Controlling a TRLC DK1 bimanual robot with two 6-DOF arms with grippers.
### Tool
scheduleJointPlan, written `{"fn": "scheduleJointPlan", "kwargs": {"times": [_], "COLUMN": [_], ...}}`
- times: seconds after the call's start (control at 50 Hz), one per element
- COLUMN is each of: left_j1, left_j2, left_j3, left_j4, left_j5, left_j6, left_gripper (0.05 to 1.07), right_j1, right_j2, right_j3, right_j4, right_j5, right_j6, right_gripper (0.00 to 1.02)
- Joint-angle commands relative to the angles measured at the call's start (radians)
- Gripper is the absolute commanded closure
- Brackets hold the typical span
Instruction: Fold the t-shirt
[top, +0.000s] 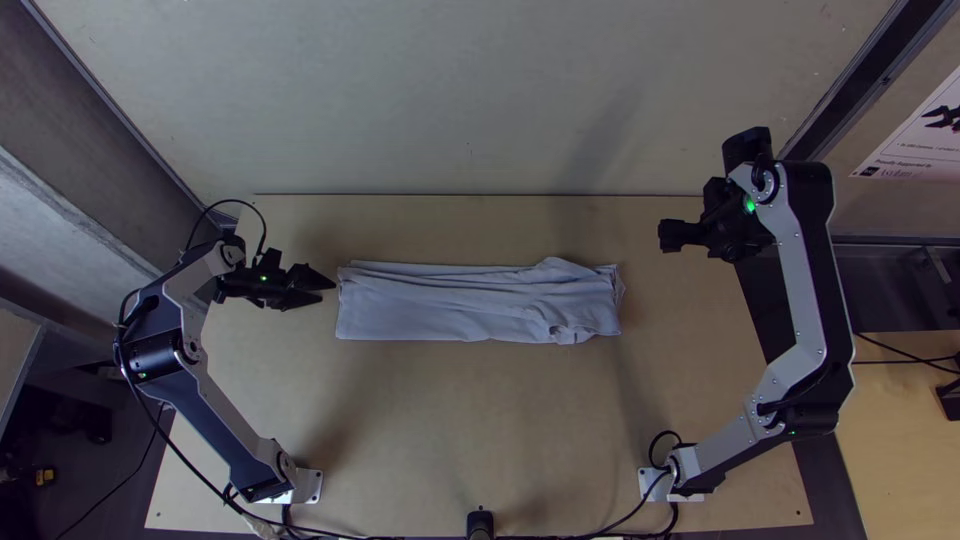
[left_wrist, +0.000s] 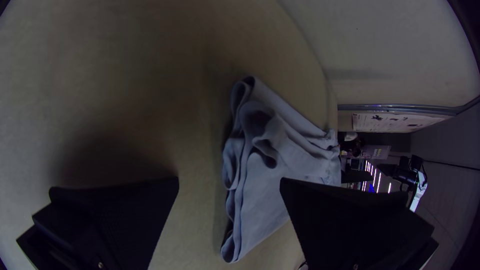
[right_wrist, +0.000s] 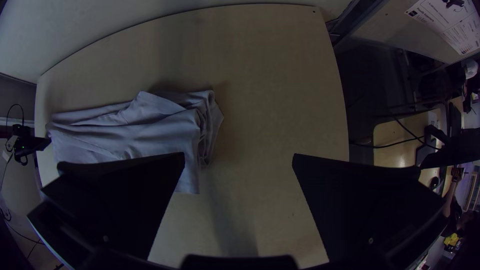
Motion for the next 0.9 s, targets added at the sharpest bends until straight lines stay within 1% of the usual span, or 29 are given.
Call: {"fn": "scheduleJointPlan", "kwargs": {"times": [0.0,0.2,0.38,0.5,0.7,0.84,0.88], "left_j1": [-0.038,-0.149,-0.279,-0.363,-0.489,-0.551,-0.563], "left_j2": [0.054,0.039,-0.006,-0.018,-0.024,-0.016,-0.018], "left_j3": [-0.050,-0.082,-0.121,-0.122,-0.121,-0.111,-0.113], "left_j4": [0.030,0.104,0.233,0.291,0.352,0.358,0.355], "left_j5": [-0.001,0.013,0.013,0.003,-0.104,-0.256,-0.293], "left_j6": [-0.009,-0.101,-0.256,-0.339,-0.425,-0.458,-0.461], "left_gripper": [0.10,0.10,0.10,0.10,0.10,0.10,0.15], "right_j1": [0.009,0.013,0.020,0.021,0.021,0.021,0.021], "right_j2": [-0.033,-0.046,-0.058,-0.076,-0.122,-0.153,-0.161], "right_j3": [-0.033,-0.063,-0.083,-0.108,-0.182,-0.238,-0.254], "right_j4": [-0.008,0.003,0.012,0.021,0.051,0.075,0.083], "right_j5": [0.005,0.007,0.007,0.007,0.007,0.007,0.007], "right_j6": [0.010,0.008,0.008,0.008,0.008,0.008,0.008], "right_gripper": [0.03,0.03,0.03,0.03,0.03,0.03,0.03]}}
